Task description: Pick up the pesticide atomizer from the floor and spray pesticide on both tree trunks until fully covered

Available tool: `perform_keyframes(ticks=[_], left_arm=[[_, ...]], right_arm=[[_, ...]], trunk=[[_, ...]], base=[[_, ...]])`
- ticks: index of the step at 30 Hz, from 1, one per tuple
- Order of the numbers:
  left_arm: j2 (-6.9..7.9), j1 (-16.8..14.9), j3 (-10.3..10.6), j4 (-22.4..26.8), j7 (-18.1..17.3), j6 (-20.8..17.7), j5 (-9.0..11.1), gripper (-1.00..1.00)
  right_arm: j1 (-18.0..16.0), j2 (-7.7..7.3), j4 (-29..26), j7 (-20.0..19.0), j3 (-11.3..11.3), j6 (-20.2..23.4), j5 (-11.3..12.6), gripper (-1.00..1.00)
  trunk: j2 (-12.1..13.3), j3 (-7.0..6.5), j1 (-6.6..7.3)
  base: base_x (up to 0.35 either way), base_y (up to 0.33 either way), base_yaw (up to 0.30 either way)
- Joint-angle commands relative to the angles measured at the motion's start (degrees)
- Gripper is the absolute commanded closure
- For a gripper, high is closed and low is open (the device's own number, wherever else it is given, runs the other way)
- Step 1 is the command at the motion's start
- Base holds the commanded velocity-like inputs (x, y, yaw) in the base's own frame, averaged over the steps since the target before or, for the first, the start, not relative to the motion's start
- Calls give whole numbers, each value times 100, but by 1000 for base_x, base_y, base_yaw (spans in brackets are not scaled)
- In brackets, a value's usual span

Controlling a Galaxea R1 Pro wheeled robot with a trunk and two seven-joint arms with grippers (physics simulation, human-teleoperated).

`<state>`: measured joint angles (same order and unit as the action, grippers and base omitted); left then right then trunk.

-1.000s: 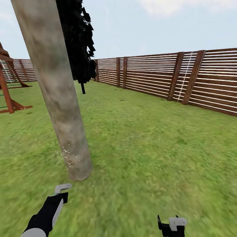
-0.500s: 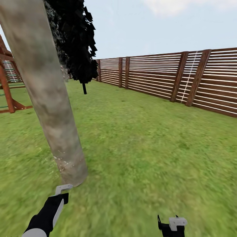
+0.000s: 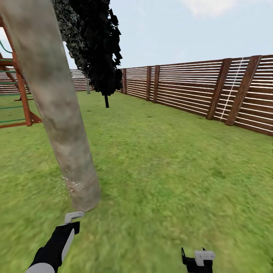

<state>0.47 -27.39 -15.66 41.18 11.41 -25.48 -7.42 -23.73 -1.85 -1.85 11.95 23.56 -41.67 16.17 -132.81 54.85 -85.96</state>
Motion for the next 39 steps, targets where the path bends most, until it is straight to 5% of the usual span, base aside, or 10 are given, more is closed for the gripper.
perform_keyframes(ticks=[1,9,14,18,21,27,28,29,33,39], left_arm=[[-1,-15,5,37,1,0,-1,100],[-157,-161,97,159,10,48,-10,100],[-245,-300,301,917,2,-2,0,100],[-341,-911,567,1222,-5,-678,-1,100],[-349,-1051,721,1234,-16,-870,-7,100],[-224,-1067,702,1615,-26,-1272,-13,100],[112,-1106,720,1932,-45,-1957,4,100],[165,-1122,732,2035,-103,-2152,9,100],[160,-1205,731,2516,-857,-2290,12,100],[170,-1242,729,2613,-968,-2498,0,100]], right_arm=[[0,0,0,0,1,-2,0,-100],[0,0,0,16,-5,-5,0,-100],[0,-8,0,18,-9,-6,0,-100],[0,-13,0,18,-9,-11,4,-100],[0,-47,0,11,-9,-16,1,-100],[0,-115,0,16,-6,-8,0,-100],[0,-115,0,11,-2,-4,0,-100],[0,-115,0,10,-1,-3,0,-100],[0,-114,0,11,0,-1,0,-100],[0,-114,0,9,0,-2,0,-100]], trunk=[[0,0,0],[0,0,0],[0,0,0],[0,0,0],[0,0,0],[0,0,0],[0,0,0],[0,0,0],[0,0,0],[0,0,0]], base=[[0,-275,1],[-188,-217,86],[-110,-62,269],[-3,-2,202],[0,0,13],[0,0,2],[0,0,148],[0,0,224],[77,-43,267],[206,-180,62]])
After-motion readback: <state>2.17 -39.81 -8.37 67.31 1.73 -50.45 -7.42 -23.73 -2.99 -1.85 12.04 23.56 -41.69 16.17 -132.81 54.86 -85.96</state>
